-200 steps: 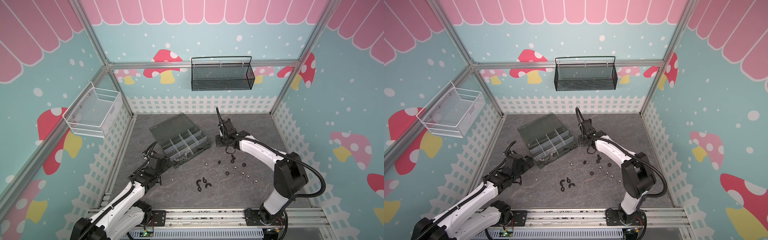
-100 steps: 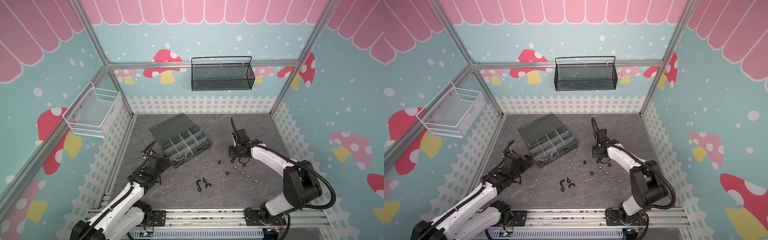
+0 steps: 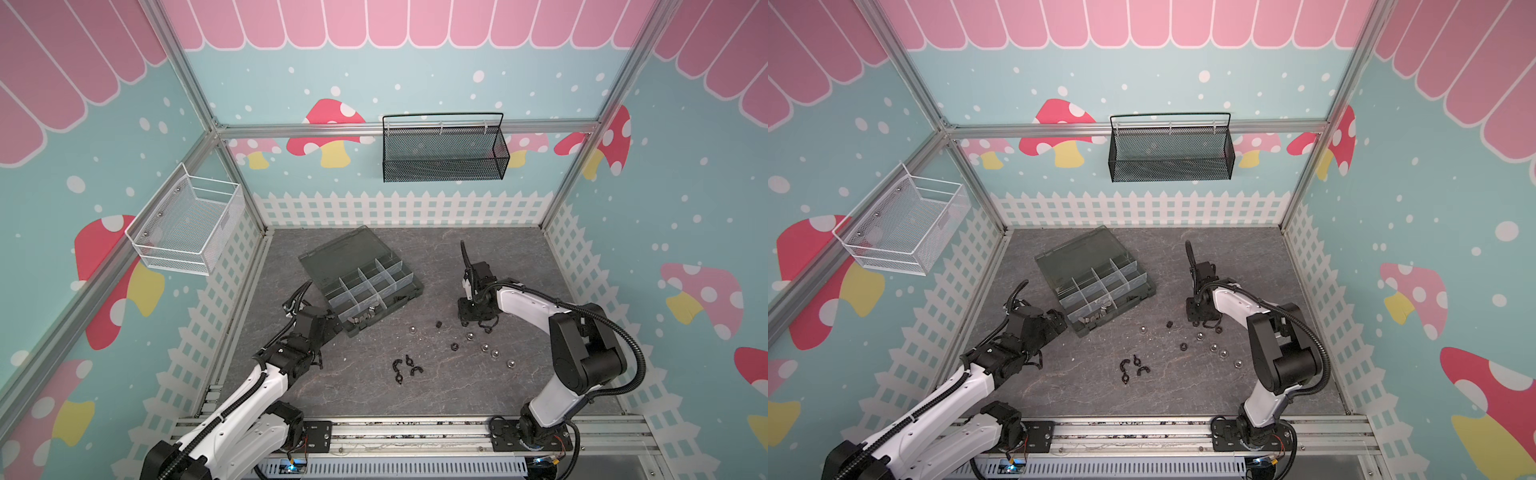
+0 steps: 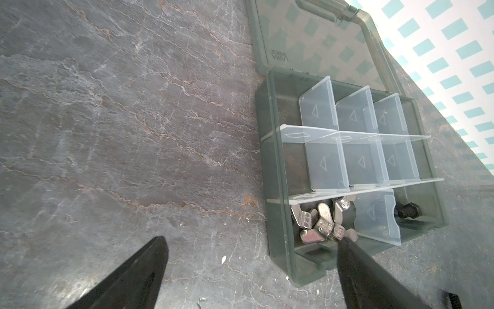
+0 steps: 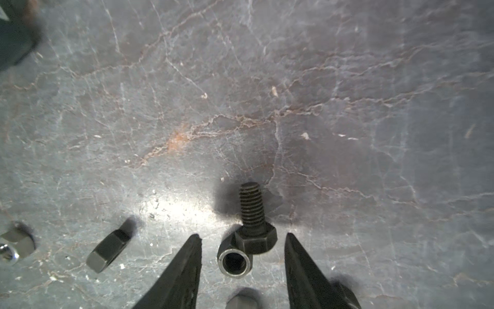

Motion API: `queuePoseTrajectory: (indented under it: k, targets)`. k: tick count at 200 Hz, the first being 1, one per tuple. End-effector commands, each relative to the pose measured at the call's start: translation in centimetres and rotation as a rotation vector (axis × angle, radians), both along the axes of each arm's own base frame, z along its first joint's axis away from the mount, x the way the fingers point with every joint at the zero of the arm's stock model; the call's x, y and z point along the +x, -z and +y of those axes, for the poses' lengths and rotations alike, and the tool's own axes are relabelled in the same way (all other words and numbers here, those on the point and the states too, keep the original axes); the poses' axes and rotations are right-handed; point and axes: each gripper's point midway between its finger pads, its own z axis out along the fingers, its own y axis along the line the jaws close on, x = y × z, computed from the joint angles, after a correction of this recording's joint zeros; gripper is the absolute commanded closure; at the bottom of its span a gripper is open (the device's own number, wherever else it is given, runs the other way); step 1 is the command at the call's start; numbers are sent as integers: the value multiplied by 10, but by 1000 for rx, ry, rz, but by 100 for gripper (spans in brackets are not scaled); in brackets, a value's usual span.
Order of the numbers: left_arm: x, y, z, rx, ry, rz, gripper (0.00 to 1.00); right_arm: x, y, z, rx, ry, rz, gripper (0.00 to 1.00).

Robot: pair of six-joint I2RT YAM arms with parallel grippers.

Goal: Sort the screws and nuts into containers
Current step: Pick up the screw from the center of the table.

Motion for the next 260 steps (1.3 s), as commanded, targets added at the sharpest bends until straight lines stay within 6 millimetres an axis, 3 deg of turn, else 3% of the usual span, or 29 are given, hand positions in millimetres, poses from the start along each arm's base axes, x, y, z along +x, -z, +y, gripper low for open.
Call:
queuePoseTrajectory:
  k: [1,118,186,212,260]
  targets:
    - [1,-1,1,-24,-27,-3,1,1,6,0,4,-22,21,51]
    - [3,-2,0,-37,-27,-13,1,4,26,-7,-41,-21,56,70]
    - [3,-2,-1,-43,-24,-14,1,7,29,-7,-51,-20,58,68]
    - [3,-1,-1,-44,-23,-12,0,5,32,-7,-49,-21,67,72]
    - [2,-1,-1,-44,-23,-15,1,6,18,-1,-9,-21,38,85]
